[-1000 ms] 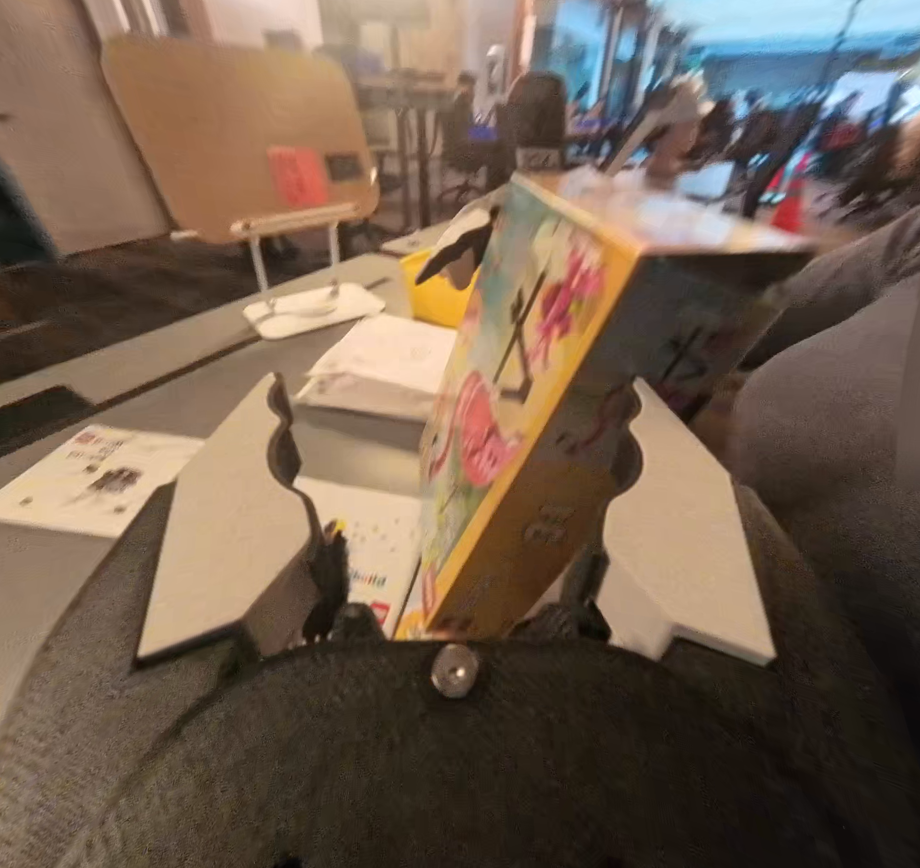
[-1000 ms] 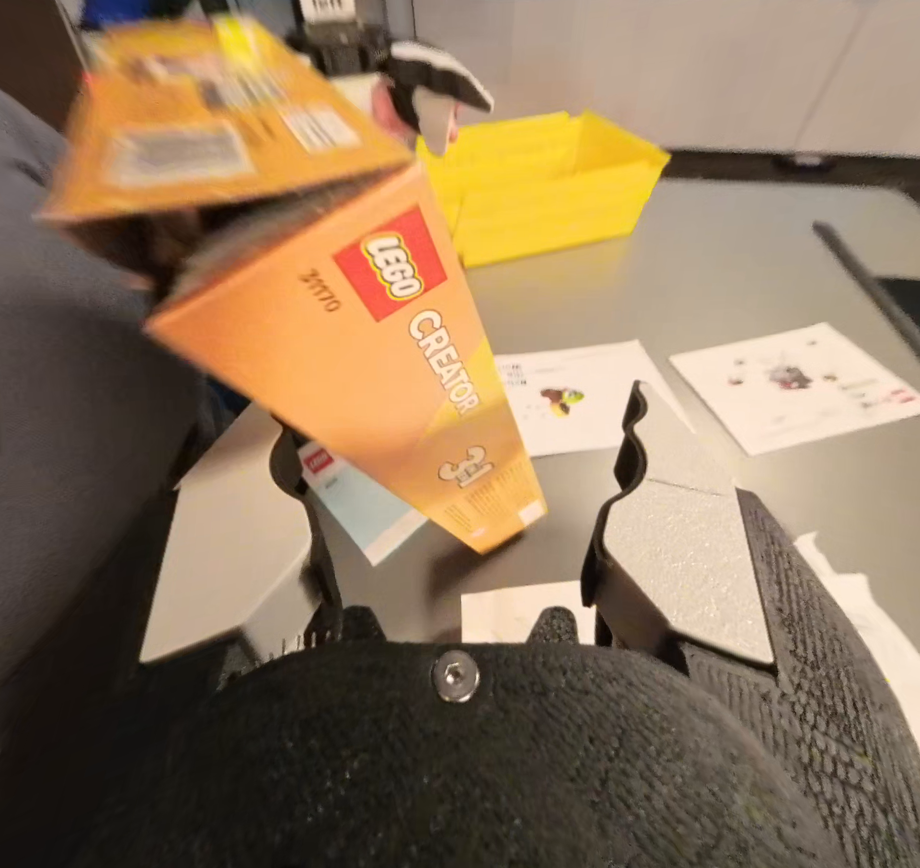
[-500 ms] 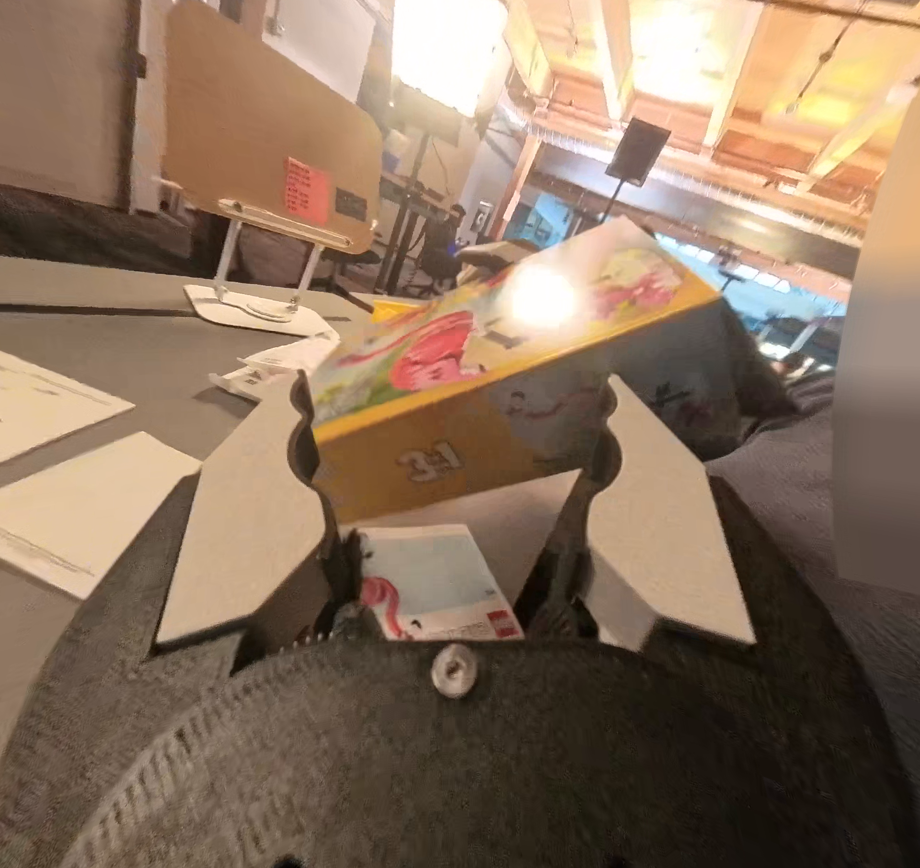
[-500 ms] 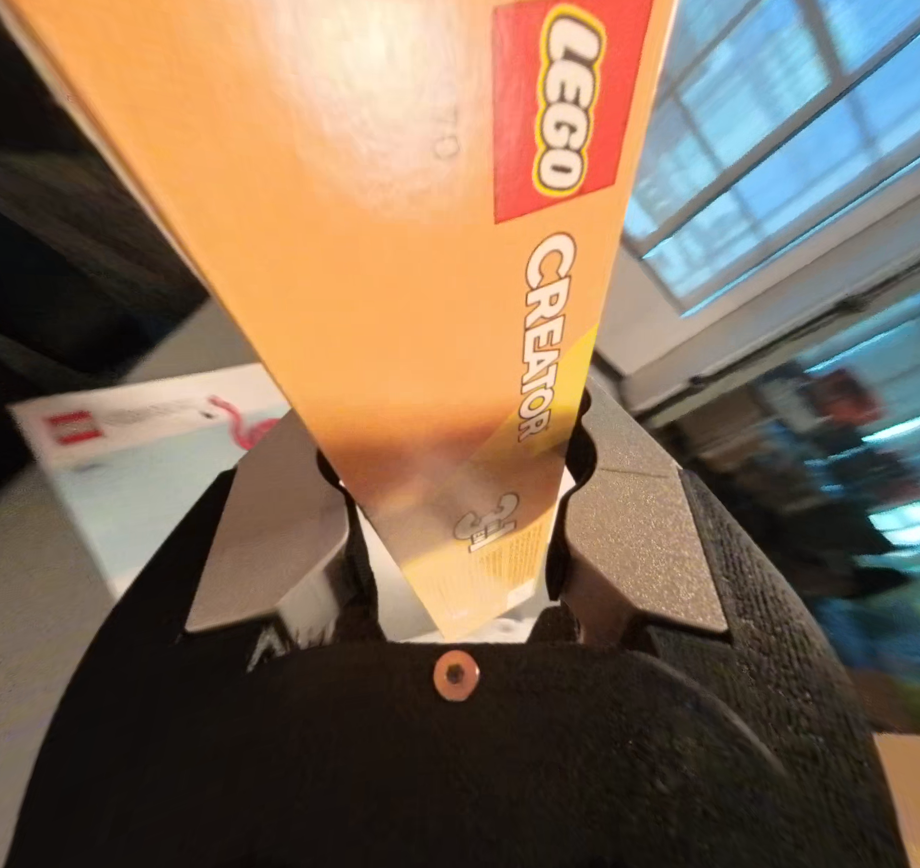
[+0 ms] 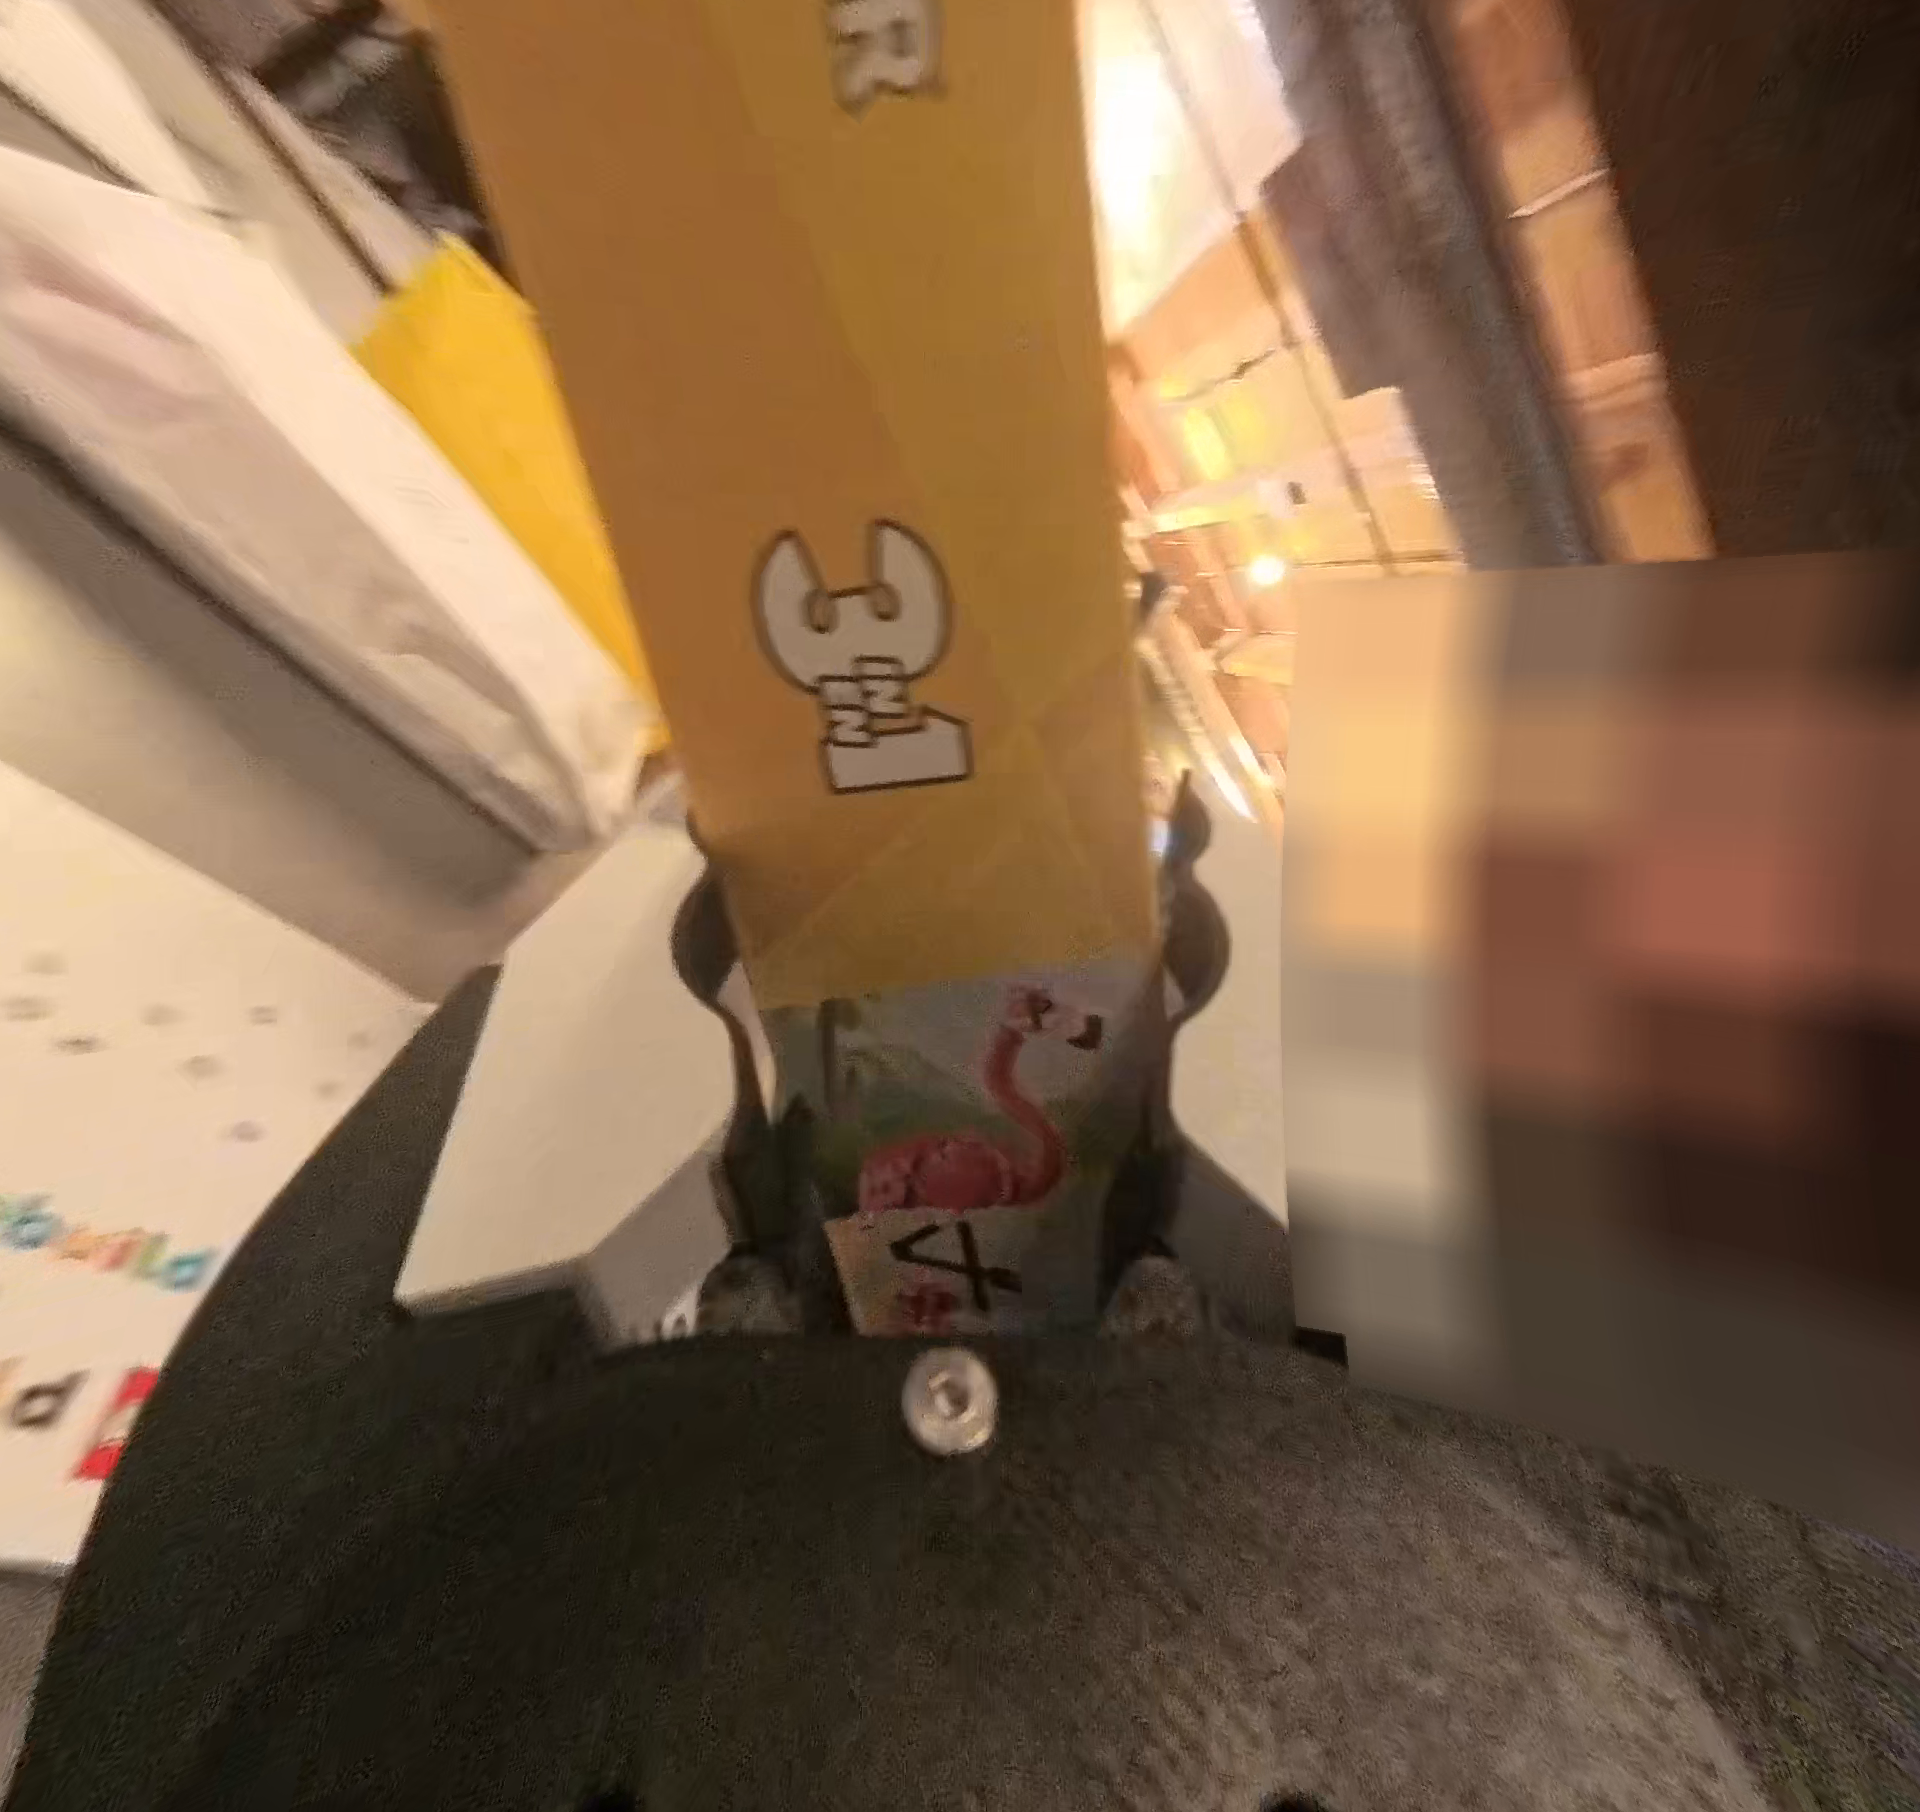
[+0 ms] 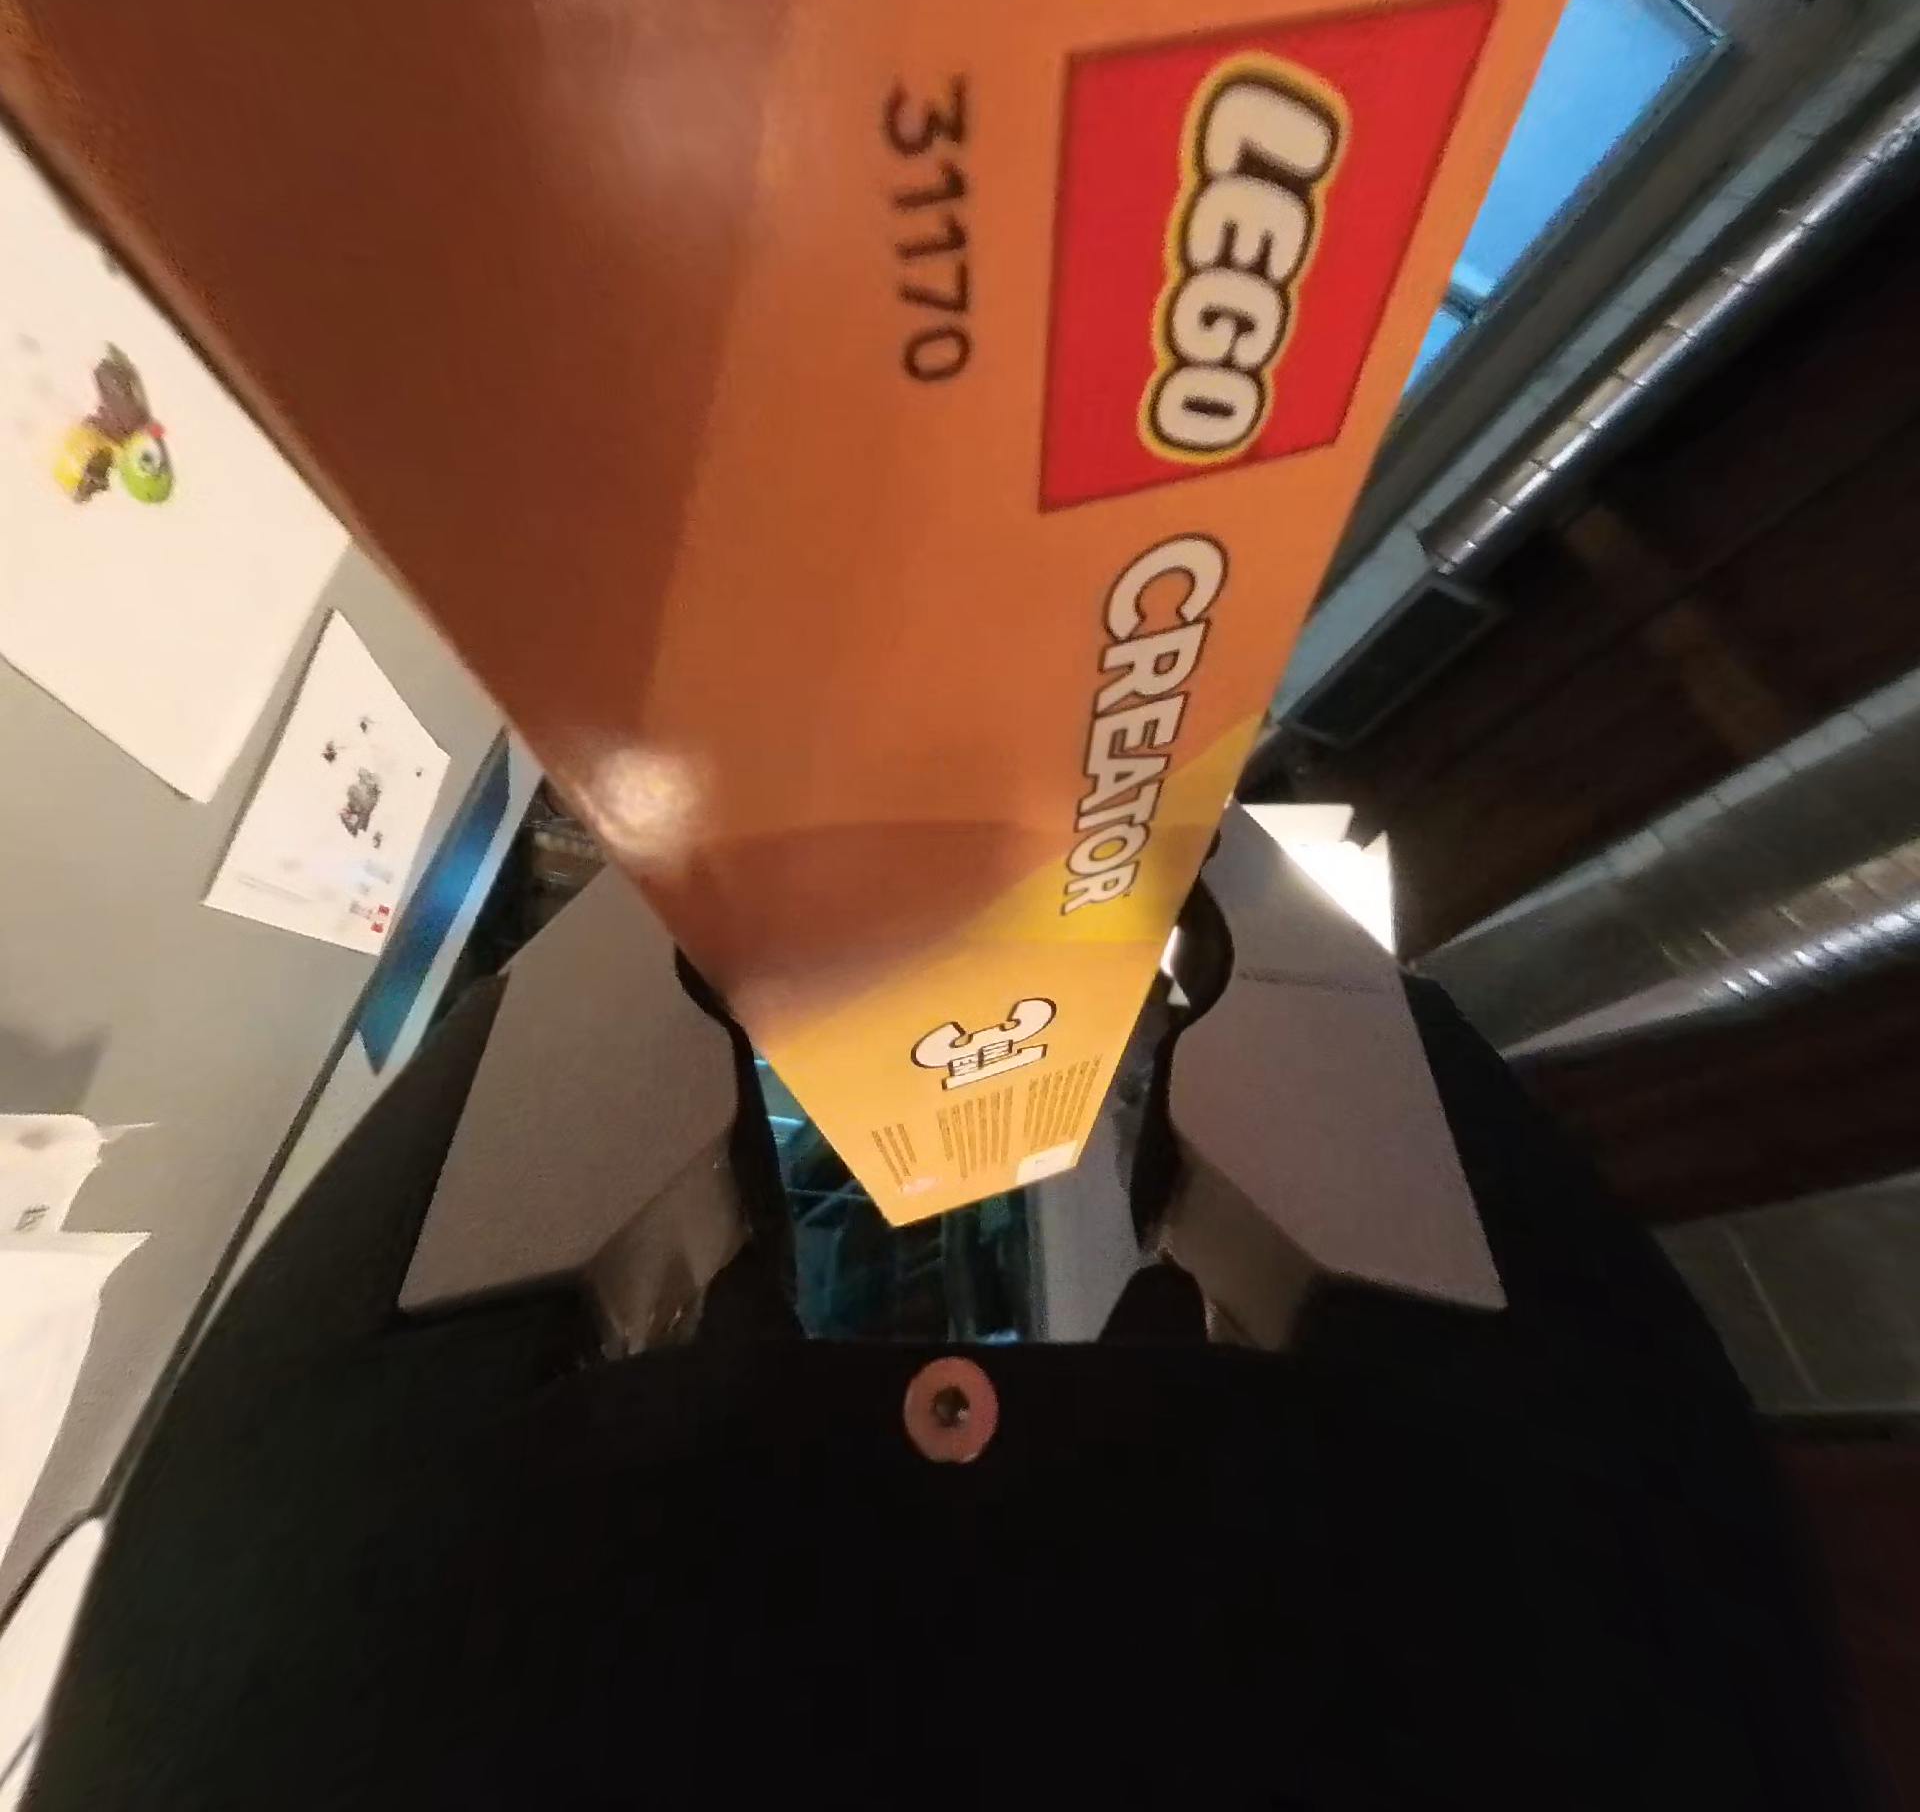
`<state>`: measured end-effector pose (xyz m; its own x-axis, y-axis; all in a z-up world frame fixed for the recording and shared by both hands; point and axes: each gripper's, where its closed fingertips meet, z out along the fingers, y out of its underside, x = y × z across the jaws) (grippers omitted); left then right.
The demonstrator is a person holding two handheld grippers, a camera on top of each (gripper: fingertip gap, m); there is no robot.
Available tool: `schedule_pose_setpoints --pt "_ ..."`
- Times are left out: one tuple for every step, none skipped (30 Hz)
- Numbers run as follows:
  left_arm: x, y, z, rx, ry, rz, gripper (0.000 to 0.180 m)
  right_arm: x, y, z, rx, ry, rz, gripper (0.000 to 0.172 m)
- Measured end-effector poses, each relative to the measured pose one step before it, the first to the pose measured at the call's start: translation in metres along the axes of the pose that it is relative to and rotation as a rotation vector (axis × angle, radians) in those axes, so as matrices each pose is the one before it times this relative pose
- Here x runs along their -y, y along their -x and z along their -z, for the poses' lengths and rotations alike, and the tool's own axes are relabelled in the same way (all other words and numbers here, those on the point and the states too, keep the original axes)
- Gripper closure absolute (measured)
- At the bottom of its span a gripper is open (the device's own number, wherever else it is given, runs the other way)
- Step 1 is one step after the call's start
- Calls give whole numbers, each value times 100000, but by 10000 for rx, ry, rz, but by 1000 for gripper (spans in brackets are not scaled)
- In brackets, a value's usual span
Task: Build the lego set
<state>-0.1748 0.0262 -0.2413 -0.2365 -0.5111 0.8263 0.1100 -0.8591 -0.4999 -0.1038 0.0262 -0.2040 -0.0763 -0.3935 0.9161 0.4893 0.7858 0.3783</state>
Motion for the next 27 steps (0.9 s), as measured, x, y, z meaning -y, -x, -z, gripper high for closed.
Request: schedule_pose_setpoints --pt "412 661 -108 295 97 -165 97 -760 177 -252 -88 209 -66 87" --pt "558 360 -52 77 26 8 94 -1019 457 -303 140 338 -113 87" --pt "863 591 16 277 -136 -79 94 -1041 758 -349 421 320 -353 87" --pt "1108 544 68 302 -265 -267 99 -984 751 -351 464 240 -606 85" --pt "1338 186 77 82 -354 -311 99 -1142 271 -348 145 261 -814 82" --pt "1660 330 59 229 -490 -265 96 -1331 -47 -362 -44 346 -933 76" --pt "1684 397 -55 246 -411 -292 101 -1530 50 -385 -6 489 -871 71" --pt "1982 438 -69 218 -565 -423 101 -1552 65 -333 -9 496 -802 71" --pt "2101 414 -33 90 -569 -335 101 -1619 85 -279 5 494 -899 77" --pt "1937 679 -98 169 -394 -328 102 -1344 -202 -189 -142 267 -1085 78" --pt "1875 1146 -197 369 -359 -322 102 -1023 -311 -36 -136 100 -1169 79" --pt "1871 1495 -193 419 -385 -128 102 -849 -380 49 -140 68 -1140 81" --pt "1825 1692 -204 362 -380 90 102 -656 -268 88 -68 54 -1021 81" --pt "1770 1617 -227 174 -386 133 102 -457 -116 135 -32 8 -806 81" --pt "1773 1501 -198 52 -433 -8 102 -250 35 200 -42 -60 -615 83" --pt "1758 1544 -134 117 -495 -91 102 -153 272 199 17 -73 -525 84" --pt "1739 1889 -58 348 -539 26 101 -152 554 182 110 -54 -444 85" --pt "1579 2056 -61 433 -542 181 101 -142 744 138 152 -59 -375 87" --pt "1129 2075 -163 375 -318 355 102 -215 841 79 159 -35 -232 88" --pt "777 2132 -188 377 -141 416 102 -323 811 -4 119 20 -114 89" --pt "726 1938 -161 282 -183 589 102 -351 838 -58 144 20 -91 89" --pt "819 1808 -78 290 -285 635 102 -378 808 -97 145 17 -49 89" --pt "795 1657 -37 302 -282 487 102 -412 609 -89 53 13 19 90" --pt "750 1467 -44 302 -295 390 102 -389 465 -80 12 -2 41 92" --pt "831 1241 -17 299 -386 316 102 -274 423 -65 55 10 129 93" --pt "742 1056 -19 270 -318 188 102 -56 344 -44 76 35 277 94" --pt "630 998 -9 323 -224 52 102 150 153 -7 1 -26 263 94"
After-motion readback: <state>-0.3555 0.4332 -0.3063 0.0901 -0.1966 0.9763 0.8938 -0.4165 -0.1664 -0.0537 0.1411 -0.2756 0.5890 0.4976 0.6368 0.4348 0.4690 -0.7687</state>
